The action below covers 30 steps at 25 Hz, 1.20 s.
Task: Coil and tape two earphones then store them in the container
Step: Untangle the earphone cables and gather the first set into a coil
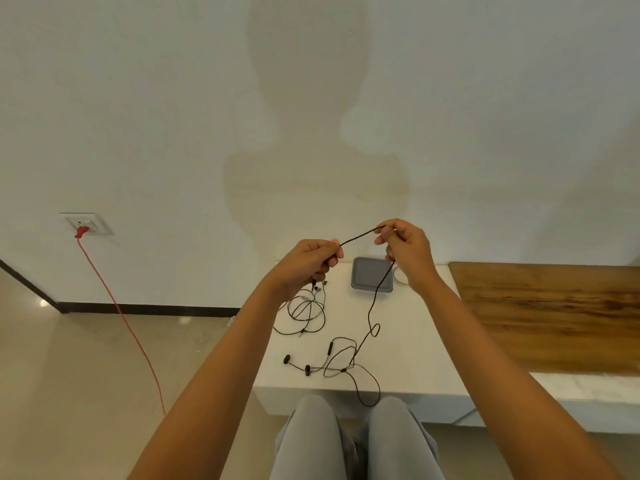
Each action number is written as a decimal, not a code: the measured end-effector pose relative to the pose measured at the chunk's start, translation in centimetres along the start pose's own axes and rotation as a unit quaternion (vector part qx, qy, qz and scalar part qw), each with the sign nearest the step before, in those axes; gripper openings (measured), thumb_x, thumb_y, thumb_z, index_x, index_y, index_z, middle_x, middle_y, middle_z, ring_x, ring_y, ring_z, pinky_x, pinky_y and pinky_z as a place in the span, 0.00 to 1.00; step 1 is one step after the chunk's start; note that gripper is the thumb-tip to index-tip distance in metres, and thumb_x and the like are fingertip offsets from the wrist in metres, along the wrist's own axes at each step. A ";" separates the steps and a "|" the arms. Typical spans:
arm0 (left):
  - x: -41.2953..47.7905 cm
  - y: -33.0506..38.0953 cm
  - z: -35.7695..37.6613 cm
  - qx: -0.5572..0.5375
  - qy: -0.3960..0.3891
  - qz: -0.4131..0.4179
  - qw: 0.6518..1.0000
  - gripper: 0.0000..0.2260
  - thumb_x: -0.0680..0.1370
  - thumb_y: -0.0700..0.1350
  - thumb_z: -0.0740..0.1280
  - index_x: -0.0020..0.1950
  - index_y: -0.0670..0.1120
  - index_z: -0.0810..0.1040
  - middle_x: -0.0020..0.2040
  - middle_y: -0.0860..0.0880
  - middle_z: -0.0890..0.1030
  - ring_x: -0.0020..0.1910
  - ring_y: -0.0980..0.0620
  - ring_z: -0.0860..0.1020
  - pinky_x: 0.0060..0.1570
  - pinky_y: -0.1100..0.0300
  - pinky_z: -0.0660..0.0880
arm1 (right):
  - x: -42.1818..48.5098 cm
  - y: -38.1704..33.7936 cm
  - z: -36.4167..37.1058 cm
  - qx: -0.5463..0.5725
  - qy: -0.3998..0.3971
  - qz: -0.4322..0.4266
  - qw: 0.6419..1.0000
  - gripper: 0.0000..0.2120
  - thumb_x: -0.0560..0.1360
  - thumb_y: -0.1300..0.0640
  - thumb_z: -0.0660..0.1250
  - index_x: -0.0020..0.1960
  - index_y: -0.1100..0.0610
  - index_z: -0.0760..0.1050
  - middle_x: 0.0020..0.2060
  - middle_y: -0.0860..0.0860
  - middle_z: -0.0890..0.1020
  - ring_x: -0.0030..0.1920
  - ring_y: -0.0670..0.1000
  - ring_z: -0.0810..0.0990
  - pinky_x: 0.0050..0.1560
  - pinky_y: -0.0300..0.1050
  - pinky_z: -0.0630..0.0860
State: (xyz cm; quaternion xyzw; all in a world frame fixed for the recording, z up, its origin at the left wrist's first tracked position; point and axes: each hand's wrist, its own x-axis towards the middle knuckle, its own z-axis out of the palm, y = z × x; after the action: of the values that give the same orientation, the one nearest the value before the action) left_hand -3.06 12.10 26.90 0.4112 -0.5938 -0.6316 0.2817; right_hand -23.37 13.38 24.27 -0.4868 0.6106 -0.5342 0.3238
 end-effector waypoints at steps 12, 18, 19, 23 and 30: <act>1.7 0.5 1.7 -0.162 0.066 0.096 0.980 0.08 0.83 0.45 0.57 0.48 0.46 0.74 0.55 0.47 0.82 0.56 0.46 0.80 0.54 0.51 0.77 | -6.7 -0.1 3.2 -0.213 -0.259 -0.057 0.940 0.14 0.81 0.57 0.58 0.43 0.57 0.79 0.27 0.43 0.76 0.27 0.40 0.72 0.32 0.32 0.67; 0.9 -1.4 0.6 0.022 0.012 0.080 0.996 0.09 0.80 0.47 0.62 0.44 0.49 0.81 0.44 0.48 0.84 0.47 0.50 0.82 0.47 0.50 0.70 | -6.3 -4.4 1.6 -0.130 -0.167 -0.125 0.969 0.13 0.79 0.59 0.61 0.37 0.57 0.76 0.26 0.46 0.73 0.25 0.43 0.67 0.31 0.35 0.64; 0.6 -1.6 0.6 0.015 -0.009 0.060 0.998 0.10 0.80 0.46 0.61 0.45 0.48 0.81 0.43 0.48 0.84 0.47 0.49 0.83 0.46 0.49 0.69 | -5.6 -5.0 1.3 -0.134 -0.148 -0.133 0.971 0.12 0.79 0.60 0.61 0.38 0.58 0.77 0.28 0.46 0.75 0.26 0.42 0.68 0.31 0.33 0.64; -0.6 -1.1 1.0 -0.063 -0.055 0.015 0.996 0.13 0.83 0.43 0.57 0.43 0.44 0.79 0.40 0.48 0.84 0.39 0.53 0.83 0.48 0.44 0.75 | -2.6 -4.8 0.4 -0.120 -0.116 -0.113 0.979 0.06 0.76 0.56 0.67 0.42 0.55 0.80 0.37 0.51 0.83 0.35 0.51 0.78 0.40 0.43 0.75; -1.3 1.0 1.5 -0.256 -0.080 0.033 0.963 0.11 0.83 0.43 0.56 0.45 0.43 0.75 0.45 0.47 0.84 0.38 0.55 0.82 0.49 0.33 0.76 | -2.3 -1.9 1.6 0.000 -0.138 0.032 0.990 0.11 0.77 0.63 0.64 0.40 0.52 0.81 0.29 0.45 0.79 0.30 0.42 0.73 0.34 0.35 0.69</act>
State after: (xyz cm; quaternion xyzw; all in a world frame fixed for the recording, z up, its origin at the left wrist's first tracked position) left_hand -3.88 13.83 28.00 0.2537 -0.4465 -0.7836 0.3496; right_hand -20.71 15.12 25.46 -0.5363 0.5753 -0.4514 0.4215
